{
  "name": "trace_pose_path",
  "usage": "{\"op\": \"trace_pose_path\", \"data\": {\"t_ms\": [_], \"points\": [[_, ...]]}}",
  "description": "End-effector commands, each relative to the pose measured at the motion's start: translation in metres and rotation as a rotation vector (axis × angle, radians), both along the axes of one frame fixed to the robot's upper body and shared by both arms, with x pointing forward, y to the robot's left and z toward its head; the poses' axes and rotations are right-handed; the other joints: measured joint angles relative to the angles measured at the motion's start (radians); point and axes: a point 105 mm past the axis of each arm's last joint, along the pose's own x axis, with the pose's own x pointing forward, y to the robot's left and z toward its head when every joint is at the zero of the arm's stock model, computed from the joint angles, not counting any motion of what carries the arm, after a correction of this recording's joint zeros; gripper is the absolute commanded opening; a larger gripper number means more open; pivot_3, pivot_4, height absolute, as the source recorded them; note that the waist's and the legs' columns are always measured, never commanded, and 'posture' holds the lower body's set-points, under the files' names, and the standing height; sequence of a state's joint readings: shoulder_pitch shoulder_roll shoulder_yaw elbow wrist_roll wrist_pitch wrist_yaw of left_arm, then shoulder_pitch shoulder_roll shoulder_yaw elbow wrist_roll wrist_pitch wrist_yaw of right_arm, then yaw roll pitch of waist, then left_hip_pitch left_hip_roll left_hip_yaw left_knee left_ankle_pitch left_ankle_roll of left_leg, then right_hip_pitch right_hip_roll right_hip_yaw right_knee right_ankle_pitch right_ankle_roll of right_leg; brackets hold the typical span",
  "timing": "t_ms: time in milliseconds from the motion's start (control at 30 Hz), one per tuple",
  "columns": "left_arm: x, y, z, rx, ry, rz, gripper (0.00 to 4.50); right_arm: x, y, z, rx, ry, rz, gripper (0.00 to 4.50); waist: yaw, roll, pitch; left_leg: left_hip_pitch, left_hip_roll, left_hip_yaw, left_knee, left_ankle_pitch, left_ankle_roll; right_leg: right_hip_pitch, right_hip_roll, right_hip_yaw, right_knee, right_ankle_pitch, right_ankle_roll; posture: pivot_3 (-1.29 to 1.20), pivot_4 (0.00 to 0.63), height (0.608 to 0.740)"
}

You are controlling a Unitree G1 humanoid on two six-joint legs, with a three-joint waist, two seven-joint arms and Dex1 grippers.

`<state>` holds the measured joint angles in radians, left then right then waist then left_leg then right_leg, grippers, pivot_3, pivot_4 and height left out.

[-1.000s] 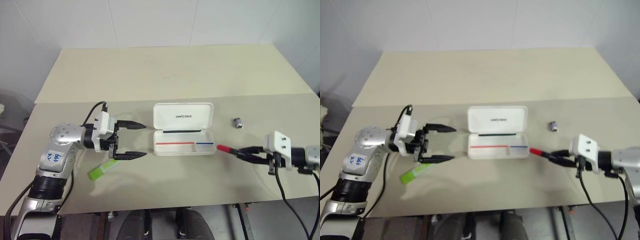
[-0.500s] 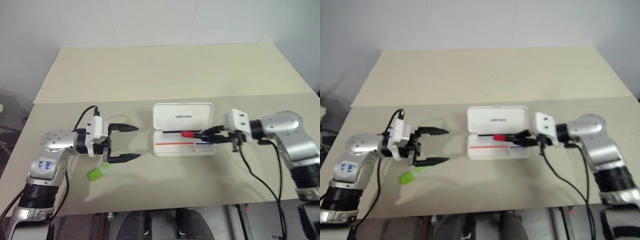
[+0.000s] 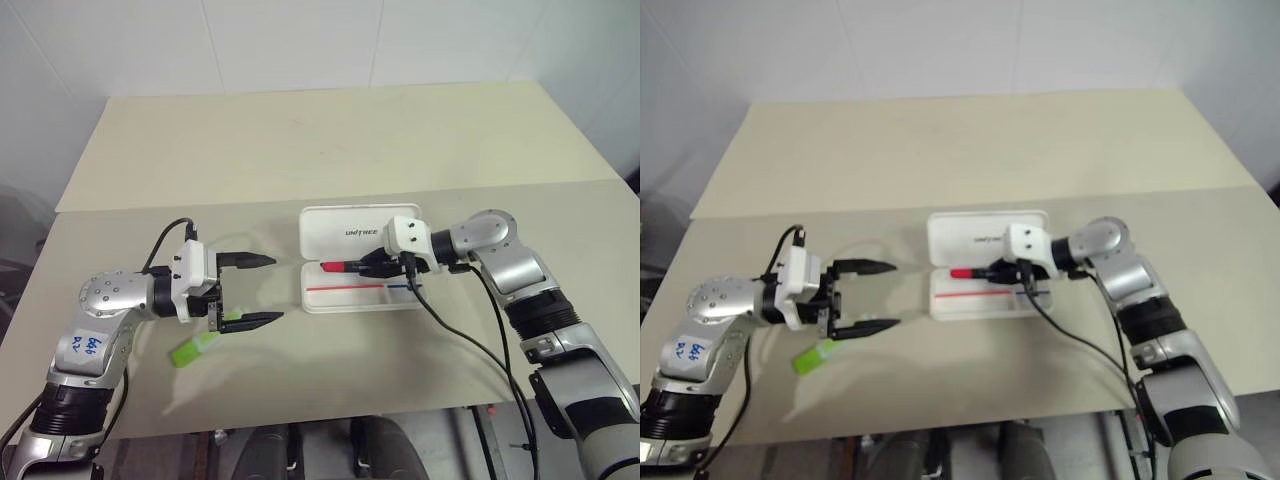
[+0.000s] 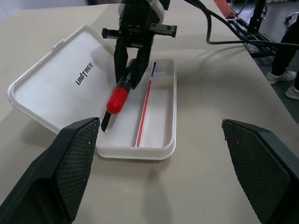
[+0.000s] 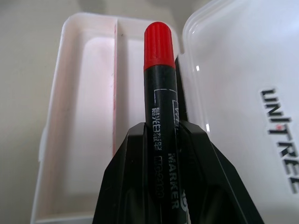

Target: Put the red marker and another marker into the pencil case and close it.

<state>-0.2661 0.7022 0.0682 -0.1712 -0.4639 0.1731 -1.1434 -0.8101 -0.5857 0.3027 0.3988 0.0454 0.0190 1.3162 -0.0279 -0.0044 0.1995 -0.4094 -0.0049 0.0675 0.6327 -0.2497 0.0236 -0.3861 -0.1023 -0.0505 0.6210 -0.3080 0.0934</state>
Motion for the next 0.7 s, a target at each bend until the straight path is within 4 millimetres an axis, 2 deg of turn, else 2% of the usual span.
{"op": "trace_pose_path", "data": {"t_ms": [33,333,400,533,700], "points": [[-0.002,0.002,0.012,-0.002,-0.053,0.008,4.5,0.004,0.002,0.014,0.018,-0.062,0.013,0.58,0.0,0.0,0.0,0.0,0.0,0.001,0.0,0.0,0.0,-0.001,0.0,0.0,0.0,0.0,0.0,0.0,0.15,0.74],[0.0,-0.001,0.015,-0.002,-0.065,0.006,4.5,0.006,0.008,0.024,0.065,-0.096,0.023,3.85,-0.002,0.0,0.0,0.001,0.001,0.005,0.001,0.003,-0.001,-0.005,0.0,0.002,0.005,0.0,0.0,0.0,0.15,0.74],[0.001,-0.001,0.016,-0.002,-0.066,0.007,4.5,0.005,0.01,0.027,0.084,-0.1,0.03,4.45,-0.002,0.0,0.0,0.001,0.001,0.005,0.001,0.003,-0.002,-0.006,-0.001,0.002,0.005,0.0,0.0,0.0,0.15,0.74],[0.002,0.003,0.015,0.004,-0.06,0.019,4.5,-0.005,0.02,0.054,0.232,-0.061,0.049,4.45,-0.003,0.0,0.0,0.0,0.001,0.005,0.0,0.003,-0.002,-0.006,-0.001,0.002,0.005,0.0,0.0,0.0,0.15,0.74],[0.0,0.016,0.011,0.029,-0.046,0.057,4.5,-0.026,0.014,0.071,0.301,-0.013,0.078,4.45,-0.001,0.0,0.0,0.0,0.001,0.005,-0.001,0.003,-0.001,-0.007,-0.003,0.0,0.005,0.0,-0.001,0.0,0.15,0.74]]}}
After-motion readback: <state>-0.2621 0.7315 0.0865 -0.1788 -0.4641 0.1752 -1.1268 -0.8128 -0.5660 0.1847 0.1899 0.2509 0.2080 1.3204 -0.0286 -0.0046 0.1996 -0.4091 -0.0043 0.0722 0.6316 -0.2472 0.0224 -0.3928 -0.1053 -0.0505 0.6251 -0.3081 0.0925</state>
